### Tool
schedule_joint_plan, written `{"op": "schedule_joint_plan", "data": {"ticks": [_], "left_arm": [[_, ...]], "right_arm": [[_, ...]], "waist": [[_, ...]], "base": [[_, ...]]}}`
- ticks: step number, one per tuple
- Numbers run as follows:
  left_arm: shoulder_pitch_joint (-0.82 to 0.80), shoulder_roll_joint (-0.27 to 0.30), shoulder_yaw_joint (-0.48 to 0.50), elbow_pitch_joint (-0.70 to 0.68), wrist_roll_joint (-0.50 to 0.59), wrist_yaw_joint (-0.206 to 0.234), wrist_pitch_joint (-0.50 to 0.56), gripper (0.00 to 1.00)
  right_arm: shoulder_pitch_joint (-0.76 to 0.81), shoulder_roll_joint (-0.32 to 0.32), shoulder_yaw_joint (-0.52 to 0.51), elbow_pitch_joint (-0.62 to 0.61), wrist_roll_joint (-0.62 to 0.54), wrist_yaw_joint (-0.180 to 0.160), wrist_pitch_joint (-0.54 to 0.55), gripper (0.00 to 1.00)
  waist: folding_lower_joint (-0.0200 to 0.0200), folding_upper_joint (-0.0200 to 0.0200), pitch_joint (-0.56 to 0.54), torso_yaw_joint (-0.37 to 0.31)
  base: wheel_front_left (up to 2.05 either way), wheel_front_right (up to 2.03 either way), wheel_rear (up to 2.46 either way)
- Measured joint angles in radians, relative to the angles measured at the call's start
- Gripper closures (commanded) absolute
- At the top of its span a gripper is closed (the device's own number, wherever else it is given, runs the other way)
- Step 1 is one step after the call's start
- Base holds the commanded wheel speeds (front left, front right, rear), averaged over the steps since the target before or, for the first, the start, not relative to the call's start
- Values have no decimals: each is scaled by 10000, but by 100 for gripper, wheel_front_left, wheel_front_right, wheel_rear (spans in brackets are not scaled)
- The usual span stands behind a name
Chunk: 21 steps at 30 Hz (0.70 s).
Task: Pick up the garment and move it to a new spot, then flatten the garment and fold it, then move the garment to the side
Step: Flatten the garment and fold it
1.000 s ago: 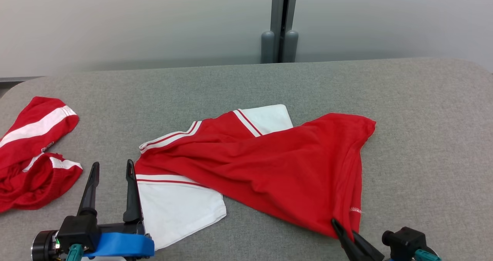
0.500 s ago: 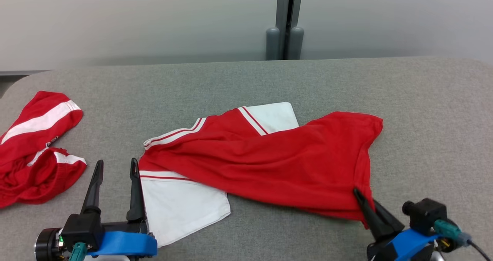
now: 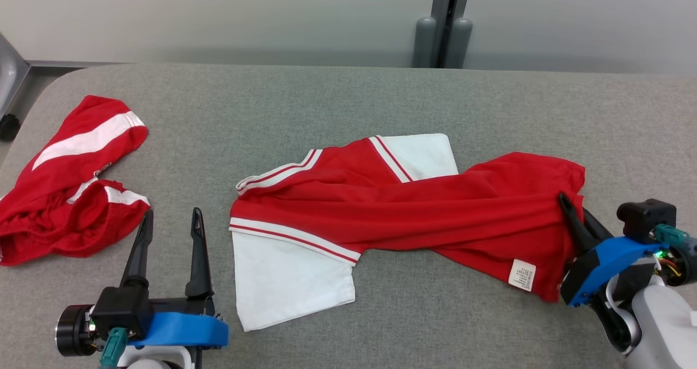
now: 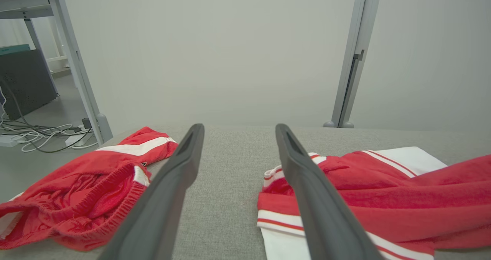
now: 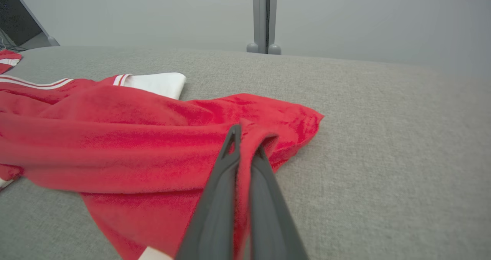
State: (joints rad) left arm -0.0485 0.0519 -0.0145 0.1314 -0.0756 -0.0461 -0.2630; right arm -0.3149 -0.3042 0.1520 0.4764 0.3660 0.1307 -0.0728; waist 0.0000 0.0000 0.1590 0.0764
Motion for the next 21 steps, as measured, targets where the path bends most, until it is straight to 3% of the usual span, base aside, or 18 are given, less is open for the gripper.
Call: {"op": "schedule_joint_plan", "data": {"ticks": [5, 6, 7, 15, 18, 20, 21], "left_arm": [[-125, -2, -40, 31, -38, 15, 0, 0], [-138, -2, -46, 31, -38, 17, 2, 0], [-139, -2, -56, 31, -42, 23, 2, 0], [-130, -4, -67, 69, -125, 117, 2, 0], [-3, -6, 6, 59, -123, 142, 2, 0], [166, -8, 146, 29, -102, 144, 2, 0], [166, -8, 146, 29, -102, 144, 2, 0]], "right_arm": [[-1172, 176, 336, 1630, 249, 0, -362, 100], [-1346, 196, 445, 1950, 245, 0, -431, 80], [-1493, 196, 541, 2249, 245, 0, -516, 0], [-1855, 88, 861, 3057, 608, 0, -1651, 0], [-1577, -117, 667, 2675, 819, 0, -1820, 0], [-707, -347, -259, 1390, 809, 0, -1885, 0], [-707, -347, -259, 1390, 809, 0, -1885, 0]], "waist": [[1, 0, 131, 177], [1, 0, 148, 191], [0, 0, 164, 200], [0, 0, 25, 3], [1, 0, -95, -198], [1, 0, -318, -554], [1, 0, -318, -554]], "base": [[0, 0, 0], [0, 0, 0], [0, 0, 0], [0, 0, 0], [0, 0, 0], [0, 0, 0], [0, 0, 0]]}}
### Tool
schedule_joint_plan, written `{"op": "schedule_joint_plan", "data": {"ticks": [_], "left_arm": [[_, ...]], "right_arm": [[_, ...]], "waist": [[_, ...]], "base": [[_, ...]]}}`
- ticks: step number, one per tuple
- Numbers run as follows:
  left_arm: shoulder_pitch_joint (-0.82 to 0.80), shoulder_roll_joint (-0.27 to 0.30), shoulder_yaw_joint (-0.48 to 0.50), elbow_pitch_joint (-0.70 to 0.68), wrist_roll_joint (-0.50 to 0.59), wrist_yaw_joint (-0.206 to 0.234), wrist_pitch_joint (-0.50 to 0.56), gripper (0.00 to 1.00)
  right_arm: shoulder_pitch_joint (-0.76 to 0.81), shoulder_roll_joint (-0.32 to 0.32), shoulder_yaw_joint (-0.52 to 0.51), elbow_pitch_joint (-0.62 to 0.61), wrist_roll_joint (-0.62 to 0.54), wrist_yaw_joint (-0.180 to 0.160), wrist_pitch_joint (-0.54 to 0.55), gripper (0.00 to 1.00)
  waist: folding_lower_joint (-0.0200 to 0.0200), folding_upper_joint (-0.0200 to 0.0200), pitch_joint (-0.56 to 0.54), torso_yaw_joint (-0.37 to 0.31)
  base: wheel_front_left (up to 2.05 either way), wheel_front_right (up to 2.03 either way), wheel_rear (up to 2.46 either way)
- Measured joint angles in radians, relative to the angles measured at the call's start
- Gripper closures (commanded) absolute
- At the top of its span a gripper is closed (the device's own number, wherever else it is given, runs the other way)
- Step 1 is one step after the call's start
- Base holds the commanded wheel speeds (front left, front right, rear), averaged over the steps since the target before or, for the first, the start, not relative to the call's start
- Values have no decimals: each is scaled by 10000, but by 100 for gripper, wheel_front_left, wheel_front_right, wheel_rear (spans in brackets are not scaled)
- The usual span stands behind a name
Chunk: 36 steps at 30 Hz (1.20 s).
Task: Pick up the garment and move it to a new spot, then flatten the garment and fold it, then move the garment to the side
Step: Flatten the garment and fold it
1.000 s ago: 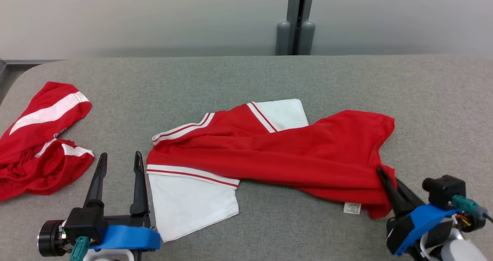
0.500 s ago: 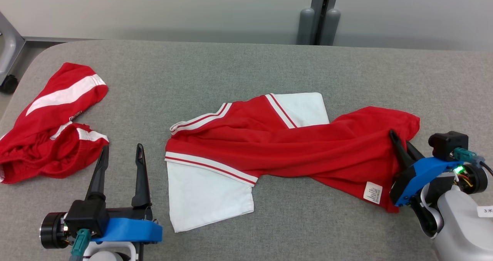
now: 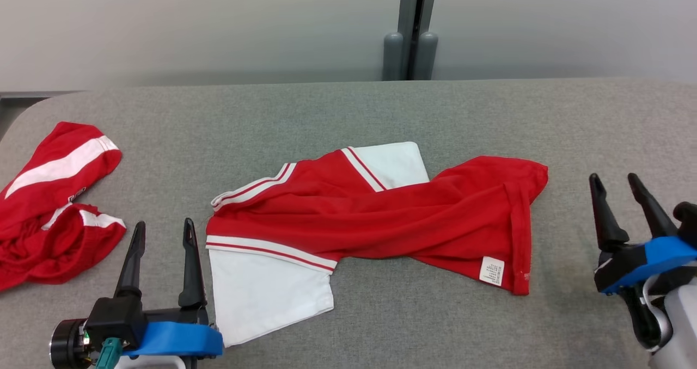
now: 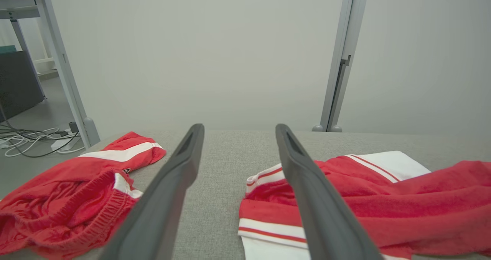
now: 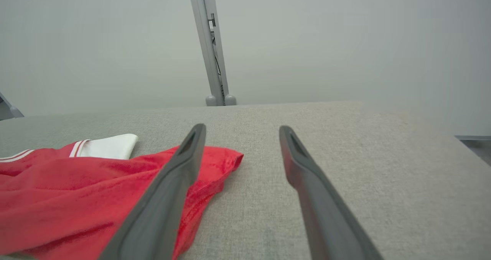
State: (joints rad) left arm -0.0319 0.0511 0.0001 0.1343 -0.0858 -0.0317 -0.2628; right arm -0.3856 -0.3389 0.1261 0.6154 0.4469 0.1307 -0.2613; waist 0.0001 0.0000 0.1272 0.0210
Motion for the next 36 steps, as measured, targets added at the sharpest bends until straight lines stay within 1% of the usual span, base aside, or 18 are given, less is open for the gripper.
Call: {"op": "schedule_joint_plan", "data": {"ticks": [3, 6, 11, 15, 21, 23, 28, 36], "left_arm": [[158, -2, 52, 2, 10, -12, 0, 0], [265, -4, 105, 19, 65, -38, -2, 0], [464, -2, 119, 142, 161, -40, 0, 0], [500, 4, 100, 222, 222, -48, -2, 0], [599, 65, 113, 433, 347, 0, 0, 0], [659, 96, 138, 522, 364, 61, 0, 0], [718, 180, 167, 813, 414, 178, 0, 0], [728, 213, 128, 1143, 297, 138, -2, 0]], "right_arm": [[659, 142, -765, -1011, -368, 0, -10, 0], [1432, 577, -1315, -1825, -775, 0, -10, 0], [2452, 1402, -1783, -2949, -1643, 0, 6, 0], [3159, 2065, -2021, -3770, -2240, 0, 236, 0], [4129, 2642, -2220, -4821, -3095, 0, 704, 0], [4390, 2773, -2240, -5093, -3164, 0, 876, 0], [4793, 2863, -2311, -5503, -3400, 0, 1287, 0], [4903, 2874, -2130, -5505, -3413, 0, 1557, 0]], "waist": [[0, 0, -155, -161], [-1, 0, -328, -277], [0, 0, -550, -376], [-1, 0, -668, -349], [-1, 0, -858, -278], [-1, 0, -911, -269], [-1, 0, -1009, -265], [-2, 0, -1034, -267]], "base": [[0, 0, 0], [0, 0, 0], [0, 0, 0], [0, 0, 0], [0, 0, 0], [0, 0, 0], [0, 0, 0], [0, 0, 0]]}}
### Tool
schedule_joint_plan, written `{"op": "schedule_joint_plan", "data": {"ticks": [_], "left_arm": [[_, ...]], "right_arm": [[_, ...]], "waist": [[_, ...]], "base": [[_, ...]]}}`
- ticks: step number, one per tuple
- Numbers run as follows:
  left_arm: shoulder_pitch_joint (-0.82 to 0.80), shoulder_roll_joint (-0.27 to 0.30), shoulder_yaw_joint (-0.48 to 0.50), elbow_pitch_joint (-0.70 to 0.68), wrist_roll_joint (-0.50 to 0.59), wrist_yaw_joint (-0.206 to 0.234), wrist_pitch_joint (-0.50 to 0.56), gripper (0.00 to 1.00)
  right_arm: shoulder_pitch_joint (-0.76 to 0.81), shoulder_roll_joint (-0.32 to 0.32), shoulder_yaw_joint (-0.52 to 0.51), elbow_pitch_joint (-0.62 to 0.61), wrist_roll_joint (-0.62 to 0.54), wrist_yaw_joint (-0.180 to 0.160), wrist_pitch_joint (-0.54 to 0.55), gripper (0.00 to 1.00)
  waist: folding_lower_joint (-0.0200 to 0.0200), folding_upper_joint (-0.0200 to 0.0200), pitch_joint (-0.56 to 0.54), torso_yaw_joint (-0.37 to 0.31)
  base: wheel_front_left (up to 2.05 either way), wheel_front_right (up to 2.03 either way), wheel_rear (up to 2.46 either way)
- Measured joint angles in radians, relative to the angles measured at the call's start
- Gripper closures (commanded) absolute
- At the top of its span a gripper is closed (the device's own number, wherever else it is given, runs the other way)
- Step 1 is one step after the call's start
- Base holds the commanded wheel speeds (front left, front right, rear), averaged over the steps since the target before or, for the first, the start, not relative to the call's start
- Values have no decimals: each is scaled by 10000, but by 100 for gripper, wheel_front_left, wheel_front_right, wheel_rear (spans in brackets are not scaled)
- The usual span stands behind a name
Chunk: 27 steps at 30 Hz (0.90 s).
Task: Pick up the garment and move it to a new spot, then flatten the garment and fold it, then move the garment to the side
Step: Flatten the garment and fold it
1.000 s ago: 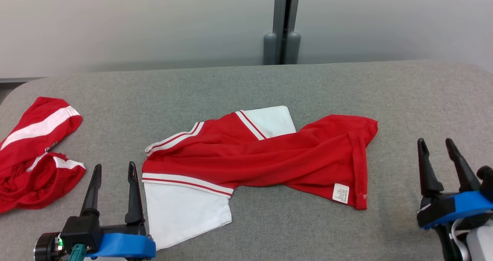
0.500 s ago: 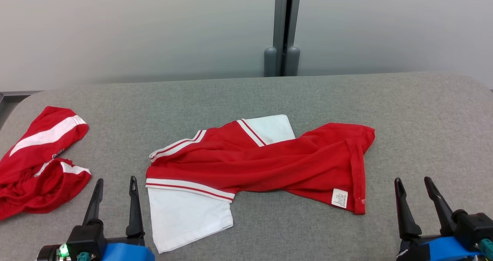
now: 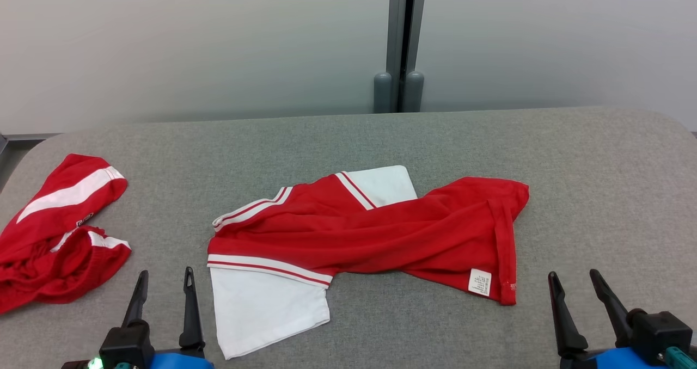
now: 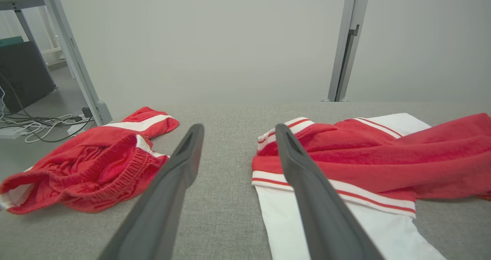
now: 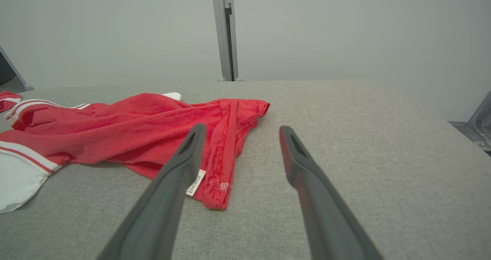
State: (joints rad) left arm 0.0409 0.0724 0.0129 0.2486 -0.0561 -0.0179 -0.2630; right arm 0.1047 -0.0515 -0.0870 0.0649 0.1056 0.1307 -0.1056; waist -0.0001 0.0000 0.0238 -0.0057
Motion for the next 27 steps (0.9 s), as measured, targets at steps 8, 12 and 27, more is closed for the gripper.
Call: {"op": "schedule_joint_plan", "data": {"ticks": [8, 12, 27], "left_arm": [[-78, -77, -353, 880, -257, -94, 19, 0], [-266, -115, -531, 1448, -410, -155, 17, 0], [-1105, -182, -1078, 3923, -940, -443, 13, 0]], "right_arm": [[-290, 6, 449, 851, -230, 0, 50, 0], [-738, 6, 694, 1536, -483, 0, 27, 0], [-2695, -2, 1085, 4978, -769, 0, -828, 0]], "waist": [[0, 0, 154, 1], [0, 0, 313, -8], [2, 0, 946, 96]], "base": [[0, 0, 0], [0, 0, 0], [0, 0, 0]]}}
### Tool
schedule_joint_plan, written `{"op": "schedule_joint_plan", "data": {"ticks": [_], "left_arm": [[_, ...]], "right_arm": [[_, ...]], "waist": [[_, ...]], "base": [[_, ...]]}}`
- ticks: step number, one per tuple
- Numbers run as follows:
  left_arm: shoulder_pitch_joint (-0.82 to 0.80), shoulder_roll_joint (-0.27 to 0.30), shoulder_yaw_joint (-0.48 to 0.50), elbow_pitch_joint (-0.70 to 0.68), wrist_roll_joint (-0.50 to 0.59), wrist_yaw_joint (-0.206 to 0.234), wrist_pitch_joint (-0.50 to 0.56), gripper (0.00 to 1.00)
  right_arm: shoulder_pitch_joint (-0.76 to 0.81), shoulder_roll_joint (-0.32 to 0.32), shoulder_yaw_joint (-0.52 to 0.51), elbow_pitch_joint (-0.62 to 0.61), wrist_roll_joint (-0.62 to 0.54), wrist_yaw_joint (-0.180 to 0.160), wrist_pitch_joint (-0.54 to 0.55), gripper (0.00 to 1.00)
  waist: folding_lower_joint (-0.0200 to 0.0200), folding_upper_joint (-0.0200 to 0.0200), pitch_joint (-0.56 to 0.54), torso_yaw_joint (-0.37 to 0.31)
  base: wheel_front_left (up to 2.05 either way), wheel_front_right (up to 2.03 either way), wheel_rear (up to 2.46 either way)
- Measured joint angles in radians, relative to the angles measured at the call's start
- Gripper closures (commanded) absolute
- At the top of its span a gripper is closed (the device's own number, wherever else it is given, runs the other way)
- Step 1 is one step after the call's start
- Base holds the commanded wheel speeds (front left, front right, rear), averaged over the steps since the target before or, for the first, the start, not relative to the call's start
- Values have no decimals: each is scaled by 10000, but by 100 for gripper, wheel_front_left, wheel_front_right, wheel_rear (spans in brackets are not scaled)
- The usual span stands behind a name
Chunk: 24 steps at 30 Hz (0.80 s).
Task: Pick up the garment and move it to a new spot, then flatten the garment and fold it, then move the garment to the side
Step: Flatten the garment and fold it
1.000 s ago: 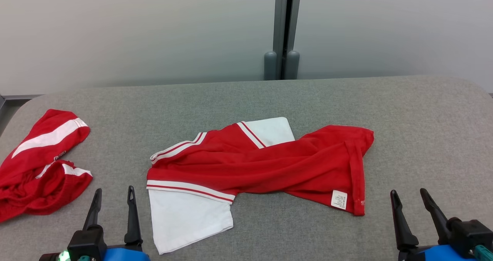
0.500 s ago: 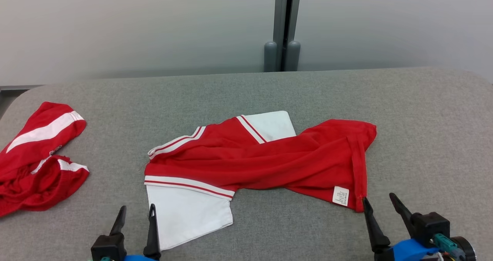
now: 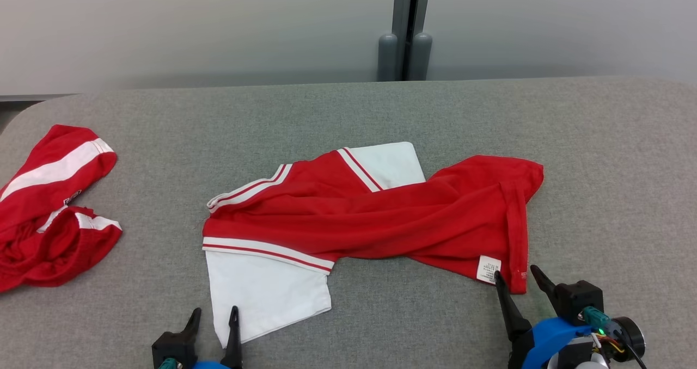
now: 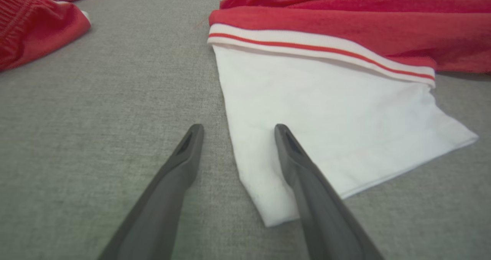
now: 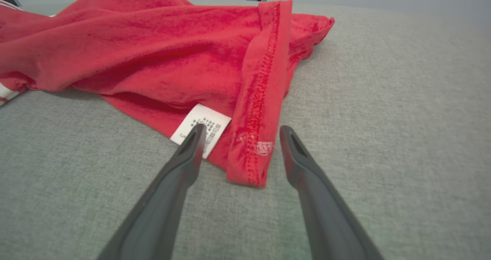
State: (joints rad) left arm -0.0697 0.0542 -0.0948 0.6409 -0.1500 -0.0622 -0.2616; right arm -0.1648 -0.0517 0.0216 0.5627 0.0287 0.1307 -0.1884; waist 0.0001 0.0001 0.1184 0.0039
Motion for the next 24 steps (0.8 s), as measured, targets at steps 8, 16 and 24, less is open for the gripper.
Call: {"op": "schedule_joint_plan", "data": {"ticks": [8, 16, 24], "left_arm": [[-224, -10, -270, 428, -397, -242, -46, 0], [-593, -8, -917, 744, -982, -326, -52, 0], [-927, -8, -1438, 1087, -1486, -174, -73, 46]], "right_arm": [[-512, 2, 54, 1095, 10, 0, -430, 0], [-833, 6, 111, 1685, 25, 0, -612, 0], [-1163, 6, 121, 2236, 36, 0, -708, 0]], "waist": [[0, 0, 66, -66], [0, 0, 138, -115], [0, 0, 172, -73]], "base": [[0, 0, 0], [0, 0, 0], [0, 0, 0]]}}
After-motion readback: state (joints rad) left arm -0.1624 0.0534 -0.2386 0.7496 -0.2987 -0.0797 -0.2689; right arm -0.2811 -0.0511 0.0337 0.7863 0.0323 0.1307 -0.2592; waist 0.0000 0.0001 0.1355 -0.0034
